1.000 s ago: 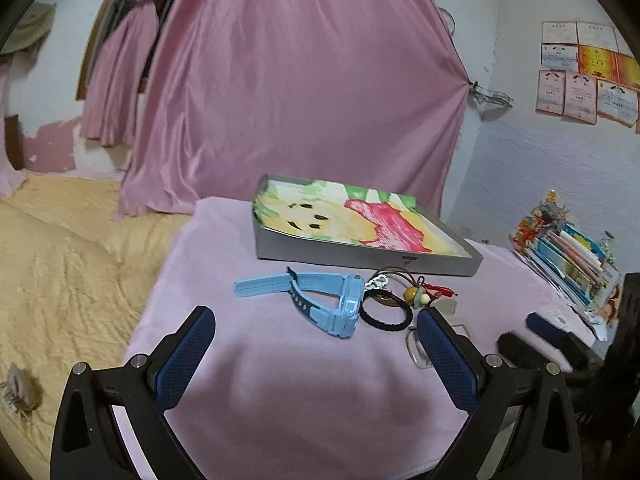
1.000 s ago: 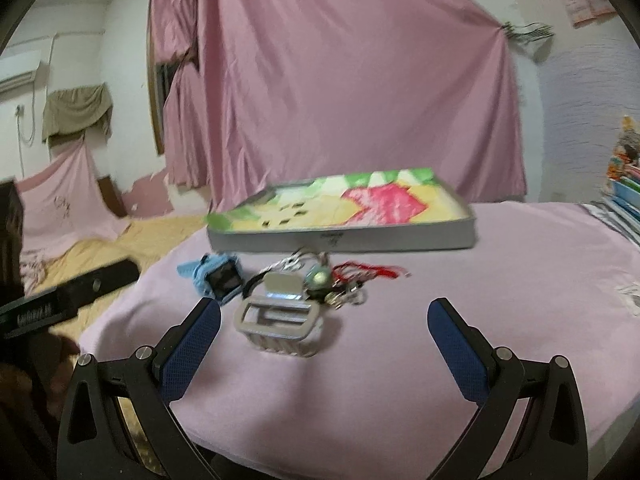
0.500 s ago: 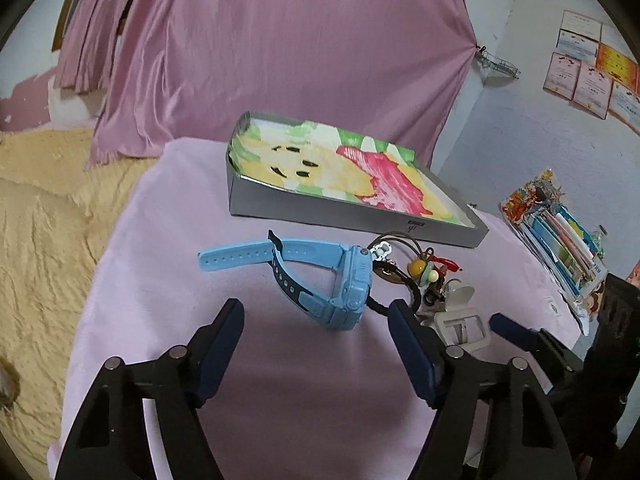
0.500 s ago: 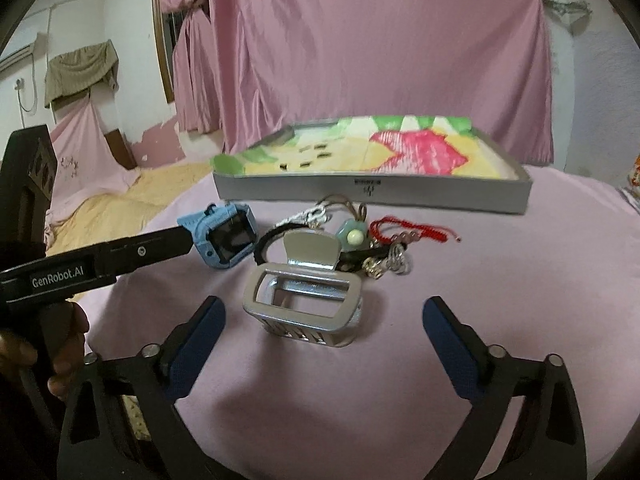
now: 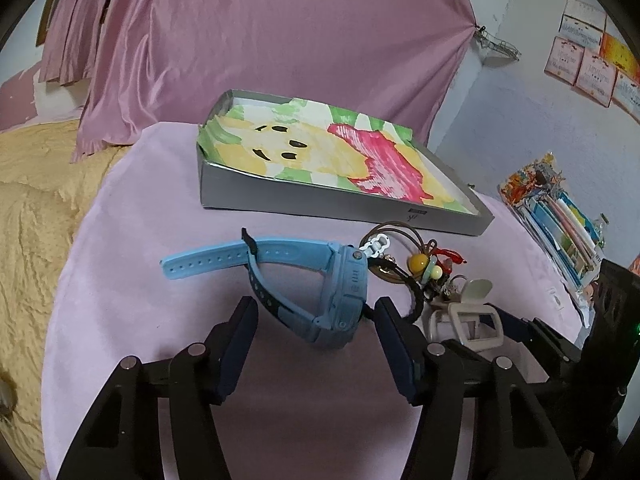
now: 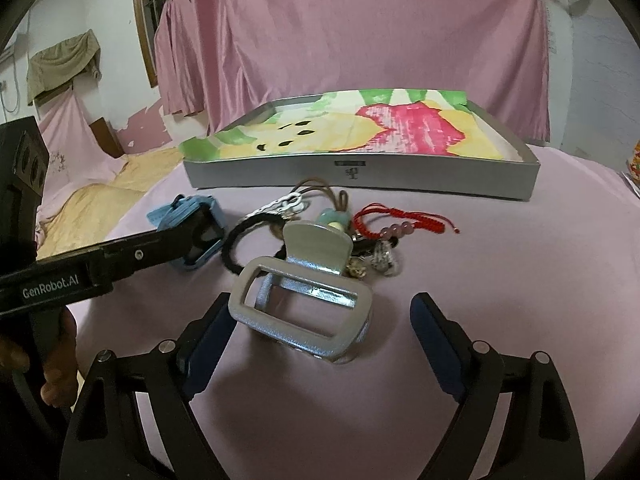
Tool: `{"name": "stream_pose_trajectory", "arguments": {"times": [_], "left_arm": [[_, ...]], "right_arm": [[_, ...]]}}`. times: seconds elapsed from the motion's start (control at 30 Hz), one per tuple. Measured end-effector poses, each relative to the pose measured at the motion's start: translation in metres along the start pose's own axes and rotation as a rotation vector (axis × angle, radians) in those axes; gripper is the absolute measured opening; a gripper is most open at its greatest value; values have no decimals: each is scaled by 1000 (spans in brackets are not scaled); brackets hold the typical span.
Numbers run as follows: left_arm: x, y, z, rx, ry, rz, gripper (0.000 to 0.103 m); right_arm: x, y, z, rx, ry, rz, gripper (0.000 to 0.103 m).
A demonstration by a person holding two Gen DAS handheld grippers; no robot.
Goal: Organize jewelry
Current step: 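Move the left tool to the blue smartwatch while the right tool approaches the silver clip, then close the left tool on the blue smartwatch while the right tool grips the silver clip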
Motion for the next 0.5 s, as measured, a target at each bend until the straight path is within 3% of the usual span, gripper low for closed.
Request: {"name": "stream_pose_trajectory", "arguments": {"times": [0.2, 0.33, 0.5], "left_arm": [[-1, -2, 5, -37, 2, 11, 44], [0, -2, 4, -28, -8, 1, 41], [2, -6, 3, -15, -16, 4, 29]], "right_arm": [[-3, -4, 3, -2, -20, 10, 72], [0, -3, 0, 2, -43, 8, 63], [0, -3, -4, 0, -83, 7, 63]]}}
Point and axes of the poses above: each gripper's, at about its wrist camera, not at the fingertips, and z roughly the way its jaws point, y to its left, x to its underside, the point moved 7 cm from there along z, roughly the way its jaws point, and after that the axes turned 5 degrees about -z, right-handed, at the moved point
